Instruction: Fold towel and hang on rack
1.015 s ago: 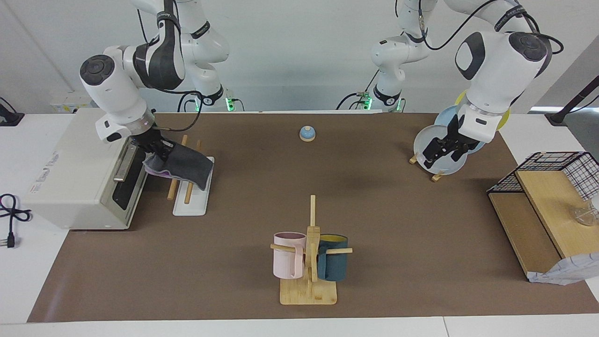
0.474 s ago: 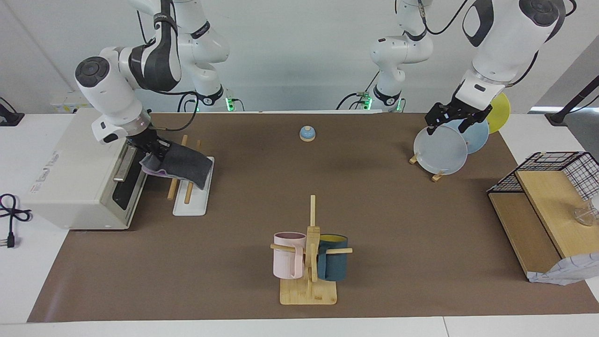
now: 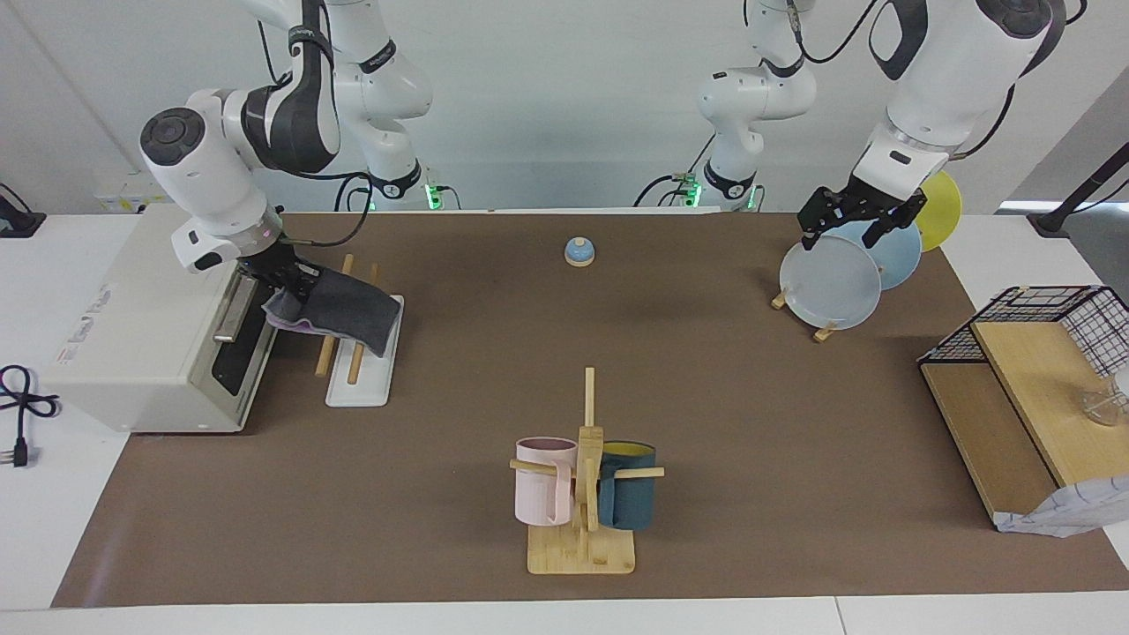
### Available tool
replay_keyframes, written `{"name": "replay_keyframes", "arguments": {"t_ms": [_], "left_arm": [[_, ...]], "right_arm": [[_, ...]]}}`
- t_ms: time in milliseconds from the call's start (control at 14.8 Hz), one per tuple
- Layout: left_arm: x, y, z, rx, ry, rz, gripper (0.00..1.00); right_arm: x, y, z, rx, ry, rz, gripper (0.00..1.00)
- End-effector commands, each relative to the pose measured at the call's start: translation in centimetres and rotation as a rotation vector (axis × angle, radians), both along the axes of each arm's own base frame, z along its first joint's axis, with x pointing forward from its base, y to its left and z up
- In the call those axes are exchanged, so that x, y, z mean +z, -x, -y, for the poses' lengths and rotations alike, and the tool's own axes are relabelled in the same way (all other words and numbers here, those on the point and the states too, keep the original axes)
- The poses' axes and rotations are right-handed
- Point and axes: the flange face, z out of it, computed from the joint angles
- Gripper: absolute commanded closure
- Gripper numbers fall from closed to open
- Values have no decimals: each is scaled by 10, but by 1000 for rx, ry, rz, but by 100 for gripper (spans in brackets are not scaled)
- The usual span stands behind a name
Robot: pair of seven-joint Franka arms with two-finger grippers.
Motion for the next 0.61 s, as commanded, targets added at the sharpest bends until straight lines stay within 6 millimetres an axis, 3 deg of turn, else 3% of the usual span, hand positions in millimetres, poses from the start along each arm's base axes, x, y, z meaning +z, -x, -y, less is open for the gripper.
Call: {"name": "replay_keyframes", "arguments": {"t_ms": [0, 68, 135, 203, 542], "left_arm": [[5, -1, 1, -19, -19, 1, 0], [4, 0, 1, -22, -19, -4, 0], [4, 0, 2, -22, -20, -5, 0], [2, 1, 2, -22, -21, -13, 0], [-1, 1, 3, -26, -24, -22, 0]], "right_arm": [[2, 9, 14, 55, 14, 2, 78], [3, 8, 14, 68, 12, 3, 56], [3, 8, 15, 75, 11, 3, 24], [5, 7, 14, 78, 11, 1, 0], [34, -5, 2, 104, 16, 27, 0]]}}
